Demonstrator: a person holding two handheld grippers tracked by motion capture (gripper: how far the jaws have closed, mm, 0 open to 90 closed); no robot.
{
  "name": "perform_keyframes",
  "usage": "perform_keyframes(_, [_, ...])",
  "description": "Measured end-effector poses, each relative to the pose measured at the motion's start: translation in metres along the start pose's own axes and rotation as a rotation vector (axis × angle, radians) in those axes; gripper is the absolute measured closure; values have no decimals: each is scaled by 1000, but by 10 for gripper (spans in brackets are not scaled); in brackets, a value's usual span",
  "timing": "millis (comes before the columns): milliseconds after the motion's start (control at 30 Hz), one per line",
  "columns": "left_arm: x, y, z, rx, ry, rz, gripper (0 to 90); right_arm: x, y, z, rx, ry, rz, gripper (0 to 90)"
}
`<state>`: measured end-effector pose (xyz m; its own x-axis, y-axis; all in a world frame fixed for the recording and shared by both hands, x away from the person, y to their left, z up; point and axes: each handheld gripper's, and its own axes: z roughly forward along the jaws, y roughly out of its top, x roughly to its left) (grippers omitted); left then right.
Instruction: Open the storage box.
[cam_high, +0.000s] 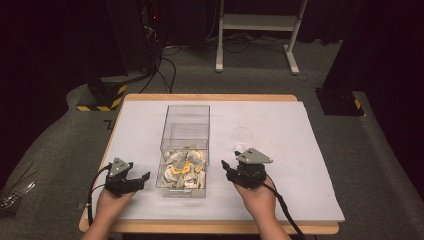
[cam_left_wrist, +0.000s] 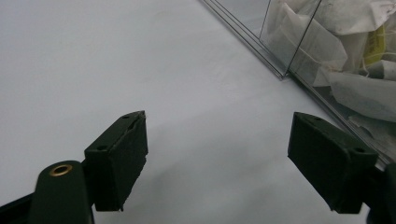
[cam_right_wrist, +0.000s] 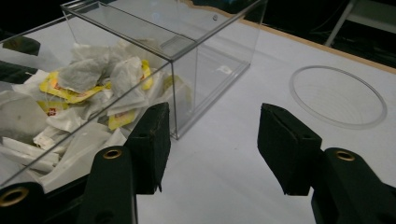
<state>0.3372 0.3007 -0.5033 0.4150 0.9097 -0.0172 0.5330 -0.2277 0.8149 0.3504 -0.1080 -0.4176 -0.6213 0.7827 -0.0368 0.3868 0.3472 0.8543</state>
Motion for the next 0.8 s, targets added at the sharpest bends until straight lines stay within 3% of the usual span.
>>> perform_keyframes(300, [1, 0, 0, -1, -6, 0, 205, 17, 13, 9, -27, 52, -15, 446])
perform_keyframes(800, [0, -1, -1, -1, -16, 5, 205, 44, 29, 28, -25, 125, -53, 458])
